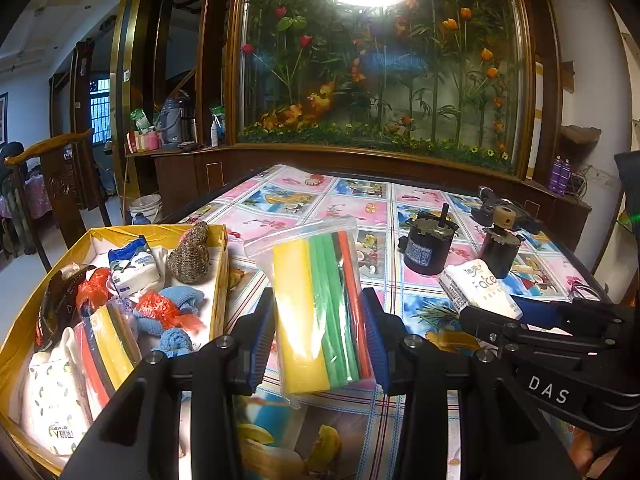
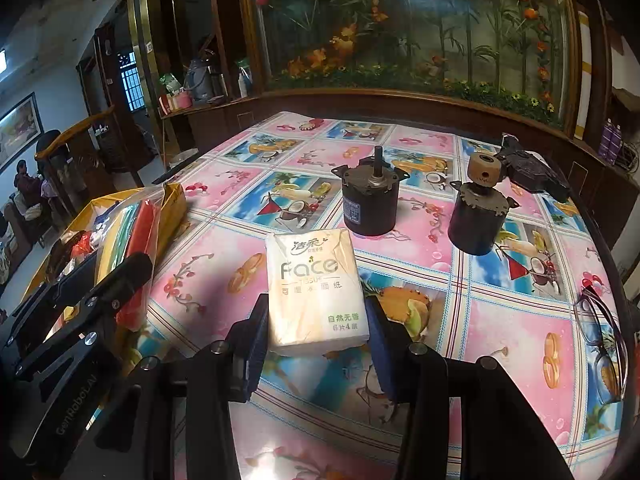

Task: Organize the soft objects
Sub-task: 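Lift Face tissue pack with right tool while left tool lifts bagged sponge set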

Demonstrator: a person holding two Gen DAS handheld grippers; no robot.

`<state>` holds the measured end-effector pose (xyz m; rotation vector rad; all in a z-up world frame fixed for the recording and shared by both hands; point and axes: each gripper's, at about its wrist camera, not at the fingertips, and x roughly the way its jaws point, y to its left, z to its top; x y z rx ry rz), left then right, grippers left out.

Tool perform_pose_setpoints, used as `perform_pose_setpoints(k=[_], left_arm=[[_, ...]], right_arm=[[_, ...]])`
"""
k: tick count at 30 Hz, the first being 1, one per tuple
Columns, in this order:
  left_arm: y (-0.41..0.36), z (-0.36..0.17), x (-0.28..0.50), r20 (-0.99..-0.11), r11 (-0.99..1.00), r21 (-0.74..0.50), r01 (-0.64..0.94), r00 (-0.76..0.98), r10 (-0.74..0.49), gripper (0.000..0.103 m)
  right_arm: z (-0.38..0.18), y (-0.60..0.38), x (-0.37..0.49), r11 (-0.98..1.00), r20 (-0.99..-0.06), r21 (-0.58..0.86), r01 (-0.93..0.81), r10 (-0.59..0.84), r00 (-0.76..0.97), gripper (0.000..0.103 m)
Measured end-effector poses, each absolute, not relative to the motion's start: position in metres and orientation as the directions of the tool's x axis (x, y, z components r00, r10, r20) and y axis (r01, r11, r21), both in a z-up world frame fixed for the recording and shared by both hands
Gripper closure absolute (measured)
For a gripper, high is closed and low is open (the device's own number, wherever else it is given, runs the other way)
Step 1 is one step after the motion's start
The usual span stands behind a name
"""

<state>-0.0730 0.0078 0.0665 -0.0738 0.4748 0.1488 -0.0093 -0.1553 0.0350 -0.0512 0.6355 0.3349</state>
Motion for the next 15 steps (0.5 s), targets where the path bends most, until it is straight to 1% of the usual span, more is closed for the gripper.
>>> perform_pose_setpoints(k=[15], left_arm=[[0.0073,0.0663,-0.0731,-0.460,0.986,-0.036,-0.160,0.879,0.126,0.063]], right_arm=[[0.0401,-0.1502,-0.0119,0.942,-0.578,0.057,-0.330,0.300,0.759,0.054]])
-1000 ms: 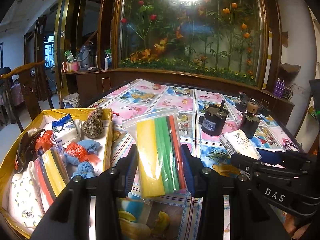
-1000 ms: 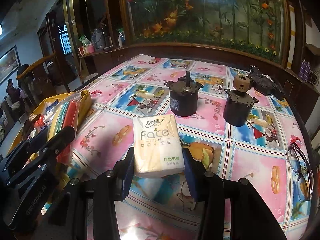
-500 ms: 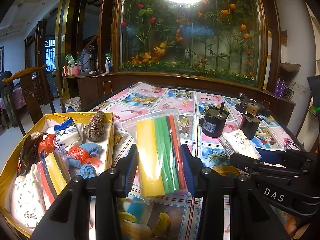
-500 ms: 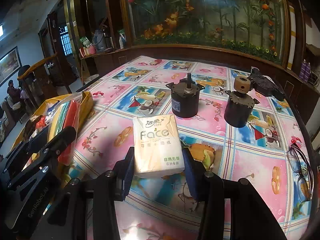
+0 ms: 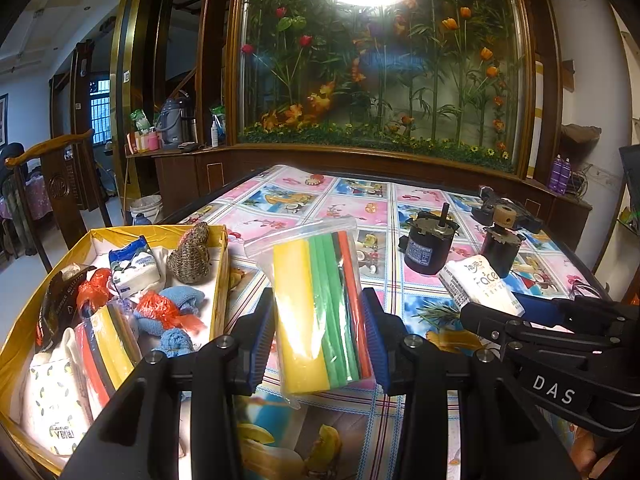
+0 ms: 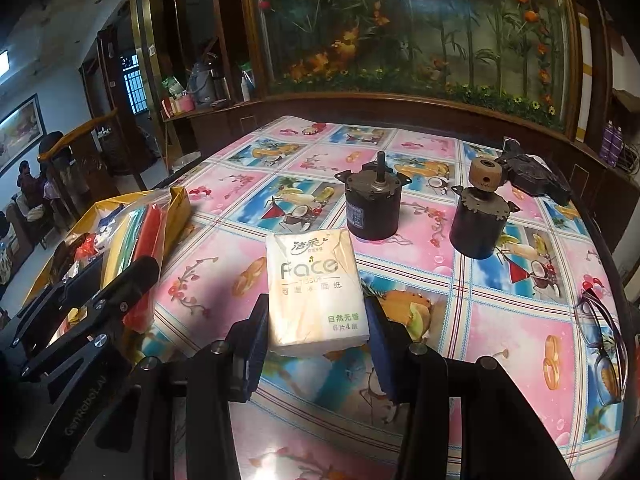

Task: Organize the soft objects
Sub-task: 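Lift Face tissue pack with right tool while left tool lifts bagged sponge set, then carry Face pack into tray with right tool while left tool lowers sponge set there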

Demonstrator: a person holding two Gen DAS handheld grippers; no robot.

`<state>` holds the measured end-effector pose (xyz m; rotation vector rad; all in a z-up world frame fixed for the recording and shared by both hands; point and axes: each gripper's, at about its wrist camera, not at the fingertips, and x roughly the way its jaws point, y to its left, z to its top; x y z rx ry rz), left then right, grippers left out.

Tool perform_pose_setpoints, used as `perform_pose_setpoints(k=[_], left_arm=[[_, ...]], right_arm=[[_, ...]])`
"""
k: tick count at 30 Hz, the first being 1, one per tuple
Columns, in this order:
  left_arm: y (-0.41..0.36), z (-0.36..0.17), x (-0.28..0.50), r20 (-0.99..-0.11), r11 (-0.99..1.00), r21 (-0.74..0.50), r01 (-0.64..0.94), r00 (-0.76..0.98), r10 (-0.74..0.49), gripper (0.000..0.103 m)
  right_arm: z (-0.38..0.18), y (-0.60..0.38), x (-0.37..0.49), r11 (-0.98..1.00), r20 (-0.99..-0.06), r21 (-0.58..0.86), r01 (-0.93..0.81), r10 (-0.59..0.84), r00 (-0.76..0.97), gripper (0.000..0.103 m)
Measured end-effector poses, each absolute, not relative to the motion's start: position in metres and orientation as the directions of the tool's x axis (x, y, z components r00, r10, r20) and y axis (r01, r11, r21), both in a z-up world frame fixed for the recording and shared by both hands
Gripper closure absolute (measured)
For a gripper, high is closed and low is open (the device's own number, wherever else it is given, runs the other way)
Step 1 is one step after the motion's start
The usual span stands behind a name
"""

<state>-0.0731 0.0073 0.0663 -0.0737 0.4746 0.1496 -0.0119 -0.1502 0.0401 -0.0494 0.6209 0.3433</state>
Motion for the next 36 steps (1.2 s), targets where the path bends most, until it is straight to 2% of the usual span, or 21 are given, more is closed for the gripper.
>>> perform_pose_setpoints(k=[17,24,29,36], left_arm=[[0.011,0.068,-0.074,-0.464,0.985,-0.041,-0.166,0.877,0.128,0.063],[0.022,0.071,-0.082,-0.444,0.983,-0.075,-0.166,0.888,0.116,0.063],[0.051,0.075,-0.095,-0.454,0.975,-0.106,-0.194,0.882,0.126,0.062],[0.115,0.085,-0.127,-0.457,0.944,-0.125,-0.304,0.863,0.217,0.062]], right_arm=[[0.043,-0.148,-0.019,0.936,-0.553,0.051,-0.349,0.318,0.770,0.054],[0.048,-0.140,-0.030,0.927,-0.496,0.009,-0.376,0.330,0.803,0.054],[0.048,-0.129,-0.031,0.923,-0.492,0.001,-0.385,0.336,0.803,0.054],[0.049,-0.087,-0.042,0.875,-0.499,0.054,-0.481,0.441,0.746,0.053]])
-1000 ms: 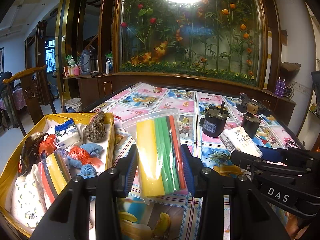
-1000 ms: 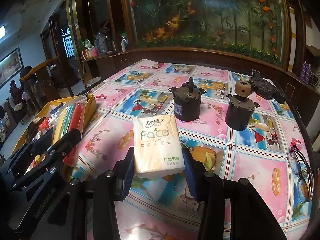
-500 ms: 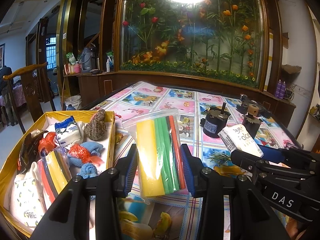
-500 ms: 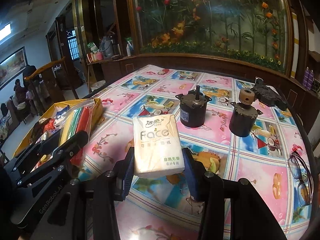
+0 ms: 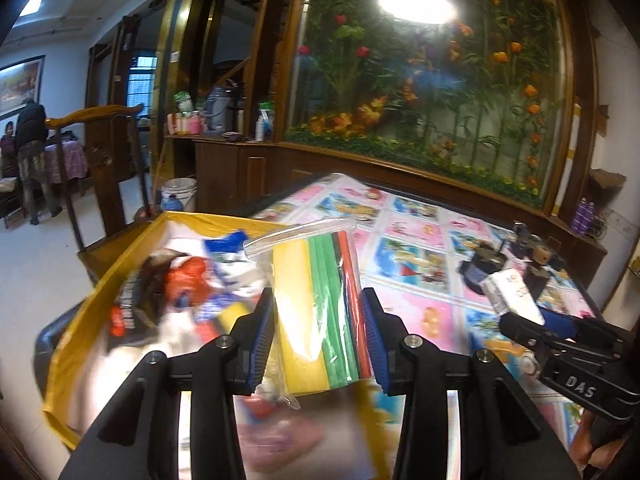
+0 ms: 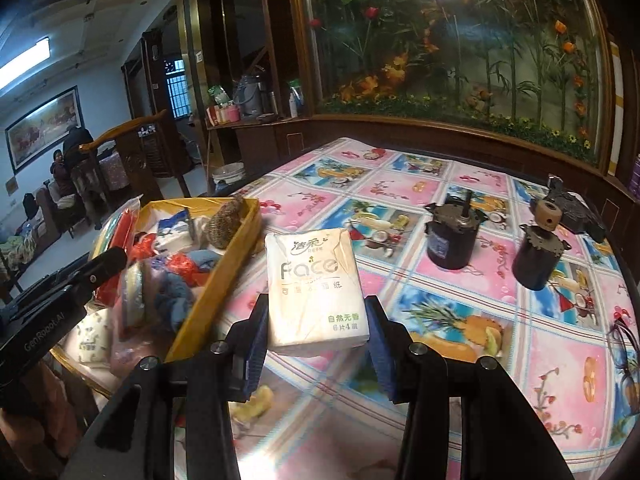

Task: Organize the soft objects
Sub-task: 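Carry Face pack into tray with right tool while left tool lowers sponge set there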

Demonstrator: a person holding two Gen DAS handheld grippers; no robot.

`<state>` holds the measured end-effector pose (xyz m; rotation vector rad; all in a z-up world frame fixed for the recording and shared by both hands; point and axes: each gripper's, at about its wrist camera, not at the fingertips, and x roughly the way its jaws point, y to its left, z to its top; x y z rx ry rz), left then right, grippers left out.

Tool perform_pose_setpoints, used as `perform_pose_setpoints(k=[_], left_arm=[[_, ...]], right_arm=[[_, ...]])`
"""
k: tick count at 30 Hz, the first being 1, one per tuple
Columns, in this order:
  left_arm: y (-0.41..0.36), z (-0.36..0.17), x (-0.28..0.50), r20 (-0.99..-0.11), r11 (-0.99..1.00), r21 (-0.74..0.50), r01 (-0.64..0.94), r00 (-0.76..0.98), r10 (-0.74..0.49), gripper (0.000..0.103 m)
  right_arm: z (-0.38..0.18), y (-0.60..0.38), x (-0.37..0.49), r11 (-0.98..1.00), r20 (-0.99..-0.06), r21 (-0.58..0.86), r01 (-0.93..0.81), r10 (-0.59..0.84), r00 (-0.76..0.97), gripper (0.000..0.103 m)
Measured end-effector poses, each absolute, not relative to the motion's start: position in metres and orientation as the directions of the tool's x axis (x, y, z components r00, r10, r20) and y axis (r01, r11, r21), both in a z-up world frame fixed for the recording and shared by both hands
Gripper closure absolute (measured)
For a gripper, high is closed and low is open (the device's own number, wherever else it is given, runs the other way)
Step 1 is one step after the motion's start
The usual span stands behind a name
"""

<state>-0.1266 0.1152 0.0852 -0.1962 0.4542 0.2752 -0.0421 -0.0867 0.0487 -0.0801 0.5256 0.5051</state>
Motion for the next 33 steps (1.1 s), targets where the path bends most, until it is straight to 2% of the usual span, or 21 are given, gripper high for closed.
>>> perform_pose_setpoints(k=[8,13,21,33], left_arm=[[0.189,0.070,-0.140,-0.569,0.887,-0.156,-0.435,0.773,0.279,0.062],[0.207,0.060,-0.136,-0.627,0.881,-0.190,-0.432,0.744,0.229,0.062],[0.202,0.055,-0.133,-0.647,0.897,-0.171,-0.408,0.733,0.210,0.061],[0.197,0.045,-0.131,-0.640,0.898,-0.132,-0.420,0.728,0.246,0.057]], right_arm=[[0.047,0.010,-0.042,0.781,-0.539,0.086,-0.618,0.558,0.631,0.053],[0.038,0.057,-0.018,0.763,-0.603,0.147,-0.630,0.574,0.554,0.053],[0.016,0.084,0.011,0.780,-0.677,0.178,-0.600,0.540,0.500,0.053],[0.017,0.084,0.004,0.777,-0.685,0.123,-0.618,0.517,0.513,0.051]])
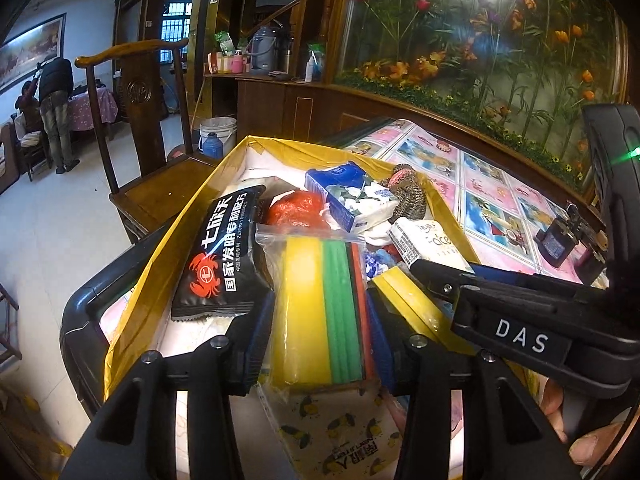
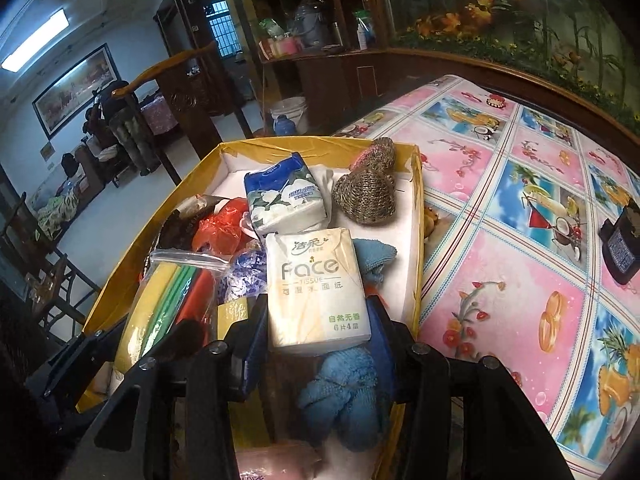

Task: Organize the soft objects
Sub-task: 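Carry Face pack into tray with right tool while left tool lowers sponge set there, then open both tools over the tray and withdraw them from the packs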

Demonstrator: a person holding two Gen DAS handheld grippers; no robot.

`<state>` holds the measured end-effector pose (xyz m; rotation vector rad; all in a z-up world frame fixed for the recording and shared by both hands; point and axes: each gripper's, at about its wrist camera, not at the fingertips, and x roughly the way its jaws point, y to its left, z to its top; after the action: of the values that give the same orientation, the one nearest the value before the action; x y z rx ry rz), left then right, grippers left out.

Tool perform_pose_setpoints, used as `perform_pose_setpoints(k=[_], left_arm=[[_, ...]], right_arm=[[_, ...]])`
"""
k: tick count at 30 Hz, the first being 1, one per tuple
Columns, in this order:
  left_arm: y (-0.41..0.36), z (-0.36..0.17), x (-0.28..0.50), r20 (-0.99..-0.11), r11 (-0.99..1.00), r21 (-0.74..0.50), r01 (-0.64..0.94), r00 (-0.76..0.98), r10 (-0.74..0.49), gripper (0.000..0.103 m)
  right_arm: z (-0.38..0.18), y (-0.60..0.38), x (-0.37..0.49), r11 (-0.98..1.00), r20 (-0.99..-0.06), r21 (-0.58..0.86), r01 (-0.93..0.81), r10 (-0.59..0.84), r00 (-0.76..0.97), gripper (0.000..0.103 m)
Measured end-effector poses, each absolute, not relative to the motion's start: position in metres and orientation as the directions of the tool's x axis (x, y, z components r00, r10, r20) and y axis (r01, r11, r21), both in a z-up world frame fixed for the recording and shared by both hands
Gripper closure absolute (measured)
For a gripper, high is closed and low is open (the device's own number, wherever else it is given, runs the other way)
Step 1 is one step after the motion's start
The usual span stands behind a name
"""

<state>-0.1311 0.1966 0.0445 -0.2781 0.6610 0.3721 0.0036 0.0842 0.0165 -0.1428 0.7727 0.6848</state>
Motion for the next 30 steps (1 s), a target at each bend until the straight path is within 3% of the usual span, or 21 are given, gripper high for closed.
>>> perform_pose_setpoints(k=[3,8,10,14,19,30], left_arm=[[0.196,0.044,-0.131,-0.635,0.895,-0.121,-0.428,0.727,0.262,0.053],[0.196,0.045,-0.132,-0.636,0.895,-0.122,-0.428,0.727,0.261,0.043],[0.196,0.045,-0.132,-0.635,0.894,-0.134,-0.427,0.730,0.253,0.034],[0.193,0.050,-0.136,-0.626,0.896,-0.139,-0.421,0.739,0.250,0.033],[0.190,0.060,-0.147,-0.600,0.899,-0.134,-0.418,0.756,0.262,0.026],[0.185,0.072,-0.169,-0.582,0.900,-0.145,-0.411,0.771,0.259,0.023]], right_arm=[[0.019,0.082,-0.001,0.775,-0.670,0.105,-0.624,0.519,0.531,0.049],[0.025,0.075,-0.007,0.788,-0.639,0.057,-0.613,0.500,0.584,0.031],[0.028,0.071,-0.010,0.786,-0.625,0.056,-0.616,0.509,0.592,0.026],[0.039,0.066,-0.019,0.787,-0.584,0.020,-0.616,0.509,0.632,0.021],[0.049,0.054,-0.032,0.782,-0.528,0.024,-0.623,0.539,0.656,0.018],[0.053,0.013,-0.057,0.767,-0.454,0.110,-0.633,0.605,0.654,0.014]])
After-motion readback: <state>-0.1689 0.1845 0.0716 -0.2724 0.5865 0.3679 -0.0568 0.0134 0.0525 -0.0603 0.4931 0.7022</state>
